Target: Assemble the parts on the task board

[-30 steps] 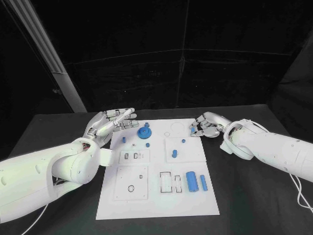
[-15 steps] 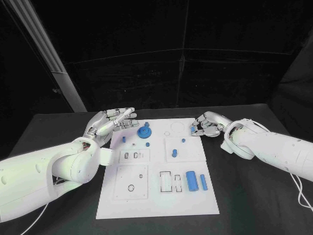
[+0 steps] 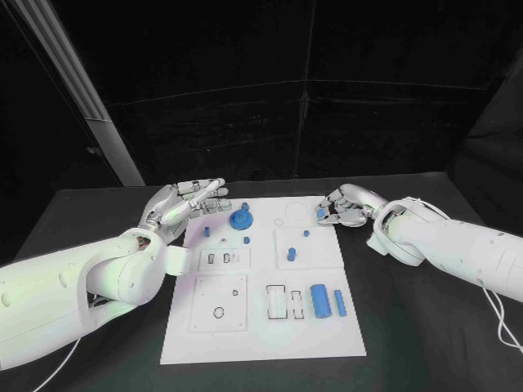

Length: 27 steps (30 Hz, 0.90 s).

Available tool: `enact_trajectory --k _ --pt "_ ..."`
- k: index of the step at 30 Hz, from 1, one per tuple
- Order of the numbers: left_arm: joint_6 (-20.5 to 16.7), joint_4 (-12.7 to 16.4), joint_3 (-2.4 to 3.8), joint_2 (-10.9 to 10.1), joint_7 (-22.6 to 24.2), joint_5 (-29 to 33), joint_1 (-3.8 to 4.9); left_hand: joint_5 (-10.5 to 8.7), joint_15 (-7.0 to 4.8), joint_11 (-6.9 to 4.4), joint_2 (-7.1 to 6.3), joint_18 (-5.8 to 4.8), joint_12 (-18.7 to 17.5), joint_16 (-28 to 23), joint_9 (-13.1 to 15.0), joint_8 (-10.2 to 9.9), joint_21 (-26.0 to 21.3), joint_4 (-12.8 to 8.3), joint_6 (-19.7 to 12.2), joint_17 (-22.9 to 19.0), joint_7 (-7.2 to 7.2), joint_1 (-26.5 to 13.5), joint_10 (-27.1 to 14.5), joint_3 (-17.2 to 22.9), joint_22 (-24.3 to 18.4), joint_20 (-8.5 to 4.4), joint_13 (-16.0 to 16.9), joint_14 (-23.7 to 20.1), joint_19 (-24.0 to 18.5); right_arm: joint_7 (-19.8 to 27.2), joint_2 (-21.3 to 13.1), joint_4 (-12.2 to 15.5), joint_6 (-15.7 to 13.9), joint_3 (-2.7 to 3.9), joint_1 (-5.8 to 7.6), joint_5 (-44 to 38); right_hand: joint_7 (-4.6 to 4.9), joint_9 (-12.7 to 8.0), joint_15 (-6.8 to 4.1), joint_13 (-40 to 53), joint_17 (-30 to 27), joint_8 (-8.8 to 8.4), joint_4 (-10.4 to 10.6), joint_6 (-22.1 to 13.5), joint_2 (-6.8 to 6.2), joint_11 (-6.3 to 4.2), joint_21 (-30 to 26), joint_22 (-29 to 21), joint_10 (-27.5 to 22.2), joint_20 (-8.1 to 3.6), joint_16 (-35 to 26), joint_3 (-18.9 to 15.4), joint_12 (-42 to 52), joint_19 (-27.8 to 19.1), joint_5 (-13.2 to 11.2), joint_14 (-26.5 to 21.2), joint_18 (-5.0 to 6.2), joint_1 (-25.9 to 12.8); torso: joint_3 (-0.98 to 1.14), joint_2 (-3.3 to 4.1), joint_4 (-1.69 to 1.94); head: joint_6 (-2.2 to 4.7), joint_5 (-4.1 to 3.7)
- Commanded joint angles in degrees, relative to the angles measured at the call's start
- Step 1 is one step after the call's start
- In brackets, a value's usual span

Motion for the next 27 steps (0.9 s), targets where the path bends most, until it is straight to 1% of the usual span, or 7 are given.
enact_trajectory --k 1,6,14,16,21,23,27 --pt "0.6 0.3 0.03 -0.1 0.2 -0.2 0.08 -0.02 -0.07 0.0 -0.29 0.22 -0.3 -0.4 -0.1 -0.3 -0.3 0.0 -0.2 -0.1 3.08 -0.4 -0.5 0.4 -0.1 0.3 -0.1 -0.3 0.0 0.2 -0.4 1.5 -3.5 0.07 0.14 -0.1 -1.9 0.9 -0.51 0.4 10.2 1.67 0.1 3.5 1.37 -1.08 0.2 0.2 0.5 -0.62 0.2 0.6 0.4 0.1 -0.3 5.1 -0.81 0.4 -0.09 -0.09 -0.01 0.12 0.02" --pt "0.5 0.5 0.03 -0.3 0.2 -0.2 0.17 -0.02 -0.07 0.0 -0.29 0.22 -0.3 -0.4 -0.1 -0.3 -0.3 0.0 -0.2 -0.1 3.08 -0.4 -0.5 0.4 -0.1 0.3 -0.1 -0.3 0.0 -2.9 -1.6 5.8 -4.7 0.15 0.35 -0.2 -1.97 0.9 -0.62 0.4 10.2 1.64 0.2 3.6 0.72 -1.17 0.3 0.3 0.6 -0.79 0.2 0.8 0.4 0.2 -0.4 5.1 -0.83 -0.7 -0.23 -0.16 0.06 0.27 0.01" --pt "0.2 -0.3 0.04 -0.1 0.6 -0.2 0.28 -0.02 -0.05 0.04 -0.3 0.21 -0.3 -0.5 -0.1 -0.3 -0.3 0.0 -0.2 -0.1 3.13 -0.5 -0.6 0.6 -0.1 0.32 -0.1 -0.3 0.0 -11.4 -0.5 13.1 -3.7 0.22 1.2 -4.1 -2.03 0.9 -0.69 0.3 10.0 1.58 0.4 3.6 0.33 -1.23 0.1 0.0 0.6 -0.88 0.1 0.9 0.2 0.1 -0.5 5.0 -0.78 -1.7 -0.71 -0.78 0.2 0.1 0.77" --pt "0.2 -0.6 0.04 0.0 0.7 -0.2 0.32 -0.02 -0.04 0.04 -0.29 0.21 -0.3 -0.5 -0.1 -0.3 -0.3 0.0 -0.2 -0.1 3.13 -0.5 -0.6 0.6 -0.1 0.32 -0.1 -0.3 0.0 -14.0 0.5 14.4 -3.4 0.22 1.27 -5.9 -2.05 0.9 -0.71 0.2 9.9 1.53 0.5 3.6 0.35 -1.24 0.0 -0.3 0.5 -0.91 0.0 1.0 0.1 0.0 -0.5 5.0 -0.73 -1.9 -0.93 -0.98 0.33 -0.17 1.12" --pt "0.2 -1.3 0.05 0.2 0.9 -0.1 0.49 -0.02 -0.04 0.04 -0.29 0.21 -0.3 -0.5 -0.1 -0.3 -0.4 0.0 -0.1 -0.1 3.13 -0.5 -0.6 0.6 -0.1 0.32 -0.1 -0.3 0.0 -19.3 3.6 16.5 -3.2 0.19 1.34 -10.0 -2.07 0.9 -0.78 -0.2 9.5 1.43 0.1 3.5 0.18 -1.3 -0.3 -1.1 0.2 -0.99 -0.2 1.7 -0.4 -0.4 0.4 4.9 -0.58 -1.8 -1.12 -1.15 0.72 -0.87 1.83" --pt "0.2 -1.5 0.05 0.2 1.0 -0.1 0.58 -0.02 -0.04 0.04 -0.29 0.21 -0.3 -0.5 -0.1 -0.3 -0.4 0.0 -0.1 -0.1 3.13 -0.5 -0.6 0.6 -0.1 0.32 -0.1 -0.3 0.0 -20.5 4.9 16.9 -3.1 0.17 1.32 -11.7 -2.02 0.9 -0.76 -0.2 9.4 1.38 0.1 3.5 -0.05 -1.26 -0.4 -1.2 0.2 -0.99 -0.2 1.8 -0.5 -0.5 0.4 4.9 -0.56 -2.1 -1.3 -1.24 0.89 -1.32 2.02" --pt "0.2 -1.7 0.06 0.3 1.1 -0.1 0.81 -0.02 -0.04 0.04 -0.29 0.21 -0.3 -0.5 -0.1 -0.3 -0.4 0.0 -0.1 -0.1 3.13 -0.5 -0.6 0.6 -0.1 0.32 -0.1 -0.3 0.0 -22.1 7.4 17.3 -2.5 0.11 1.21 -14.7 -1.97 0.8 -0.73 -0.4 9.3 1.26 0.3 3.4 -0.38 -1.21 -0.5 -1.4 0.1 -0.98 -0.3 1.8 -0.7 -0.6 0.0 4.9 -0.53 -2.8 -1.51 -1.3 1.02 -1.52 2.29"
